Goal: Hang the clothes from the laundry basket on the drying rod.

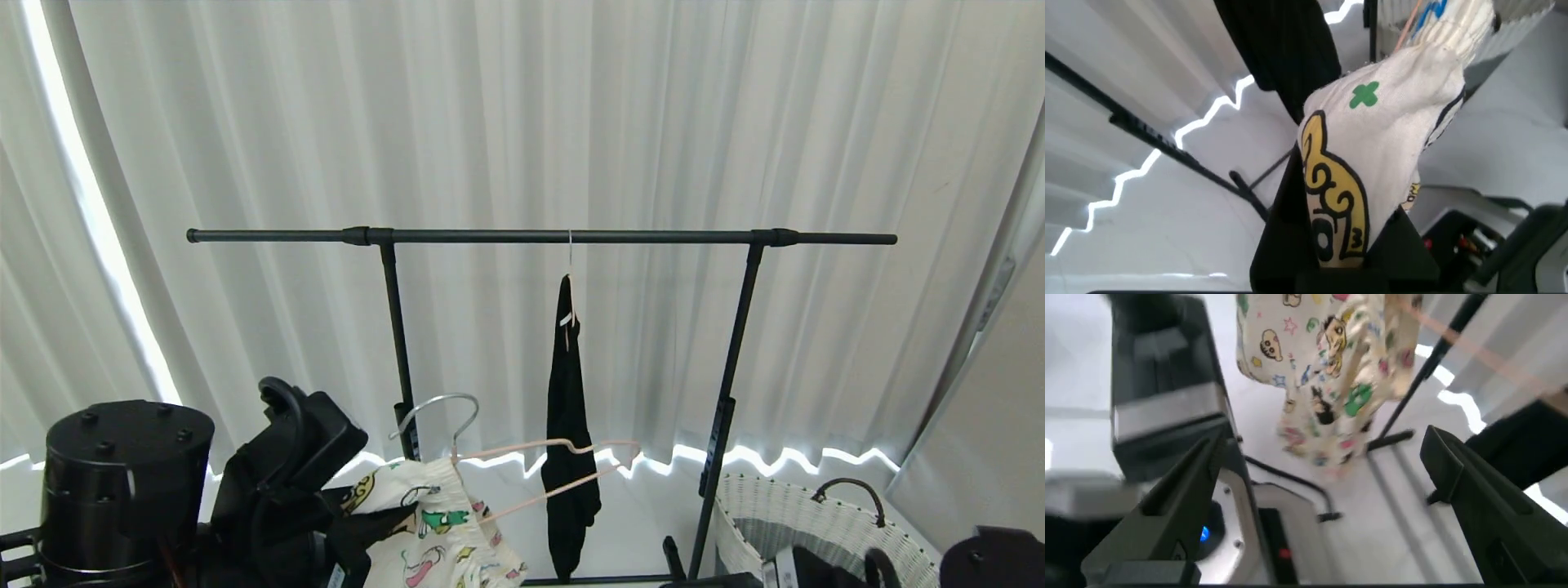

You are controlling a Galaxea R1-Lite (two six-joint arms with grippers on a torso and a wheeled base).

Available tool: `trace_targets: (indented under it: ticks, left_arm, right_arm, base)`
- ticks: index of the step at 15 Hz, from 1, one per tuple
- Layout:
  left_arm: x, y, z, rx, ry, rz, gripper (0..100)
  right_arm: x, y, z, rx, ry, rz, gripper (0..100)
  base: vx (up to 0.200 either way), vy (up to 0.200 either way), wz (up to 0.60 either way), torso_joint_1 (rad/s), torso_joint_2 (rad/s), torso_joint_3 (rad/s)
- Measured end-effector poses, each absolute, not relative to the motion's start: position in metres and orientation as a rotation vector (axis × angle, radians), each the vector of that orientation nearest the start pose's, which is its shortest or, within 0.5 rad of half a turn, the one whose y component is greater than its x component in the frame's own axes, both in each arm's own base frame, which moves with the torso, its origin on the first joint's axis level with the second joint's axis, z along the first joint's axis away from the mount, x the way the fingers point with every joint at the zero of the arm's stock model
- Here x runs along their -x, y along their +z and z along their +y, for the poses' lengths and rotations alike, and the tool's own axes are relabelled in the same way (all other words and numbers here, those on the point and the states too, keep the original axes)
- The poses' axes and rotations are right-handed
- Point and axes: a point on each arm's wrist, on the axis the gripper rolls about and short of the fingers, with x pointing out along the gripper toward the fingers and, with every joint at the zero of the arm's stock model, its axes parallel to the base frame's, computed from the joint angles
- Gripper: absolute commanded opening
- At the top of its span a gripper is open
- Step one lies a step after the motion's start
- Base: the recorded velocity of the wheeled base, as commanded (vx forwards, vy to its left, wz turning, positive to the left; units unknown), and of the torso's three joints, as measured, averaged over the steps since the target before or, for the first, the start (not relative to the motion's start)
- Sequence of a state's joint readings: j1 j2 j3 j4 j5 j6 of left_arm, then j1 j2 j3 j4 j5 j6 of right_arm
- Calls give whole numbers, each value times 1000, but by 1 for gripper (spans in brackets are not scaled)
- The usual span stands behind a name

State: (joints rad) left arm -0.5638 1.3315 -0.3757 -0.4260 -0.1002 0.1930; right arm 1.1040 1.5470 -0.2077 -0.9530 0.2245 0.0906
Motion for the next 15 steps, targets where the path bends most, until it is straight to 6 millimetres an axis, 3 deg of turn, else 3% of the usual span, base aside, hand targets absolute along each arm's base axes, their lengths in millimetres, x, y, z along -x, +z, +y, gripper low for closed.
trace_targets:
  ticks: [5,9,11,15]
  left_arm:
    - [-156,158,-102,-290,-700,390,0]
    - [-154,171,-103,-280,-705,333,0]
    - [-154,178,-105,-274,-711,303,0]
    - [-156,185,-107,-269,-716,277,0]
  right_arm:
    - [-135,109,223,-254,958,585,100]
    - [-166,94,253,-345,734,578,100]
    - [-172,84,262,-320,725,589,100]
    - [-158,70,278,-257,773,622,100]
  base:
    - [0,0,0,0,0,0]
    - [0,0,0,0,0,0]
    - [0,0,0,0,0,0]
    - [0,0,0,0,0,0]
